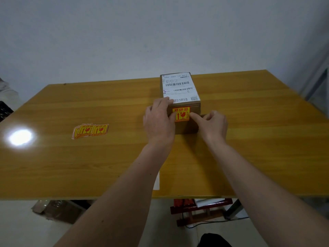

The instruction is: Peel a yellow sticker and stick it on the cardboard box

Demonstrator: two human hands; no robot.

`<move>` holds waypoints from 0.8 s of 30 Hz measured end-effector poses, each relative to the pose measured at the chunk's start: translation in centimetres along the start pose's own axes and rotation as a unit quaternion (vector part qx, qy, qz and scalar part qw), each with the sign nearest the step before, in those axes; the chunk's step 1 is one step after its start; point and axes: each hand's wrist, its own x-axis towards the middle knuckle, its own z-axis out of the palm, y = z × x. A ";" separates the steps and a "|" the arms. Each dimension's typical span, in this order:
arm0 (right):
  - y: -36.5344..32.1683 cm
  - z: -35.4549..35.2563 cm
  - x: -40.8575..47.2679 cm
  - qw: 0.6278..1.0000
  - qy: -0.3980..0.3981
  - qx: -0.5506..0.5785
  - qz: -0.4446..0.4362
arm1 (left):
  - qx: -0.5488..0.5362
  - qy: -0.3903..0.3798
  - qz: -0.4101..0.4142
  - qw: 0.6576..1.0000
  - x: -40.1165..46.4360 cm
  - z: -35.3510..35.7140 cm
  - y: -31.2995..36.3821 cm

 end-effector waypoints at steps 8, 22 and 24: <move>1.0 0.6 1.2 0.992 -0.040 -0.097 -0.073 | 0.030 -0.011 0.016 0.999 -0.1 0.2 -0.1; 0.1 -3.3 0.3 0.971 -0.115 -0.198 -0.070 | 0.010 -0.144 0.030 0.989 2.4 -4.1 -0.3; -0.4 -4.2 -0.3 0.965 -0.127 -0.217 -0.080 | 0.005 -0.156 0.068 0.985 1.1 -5.0 -0.7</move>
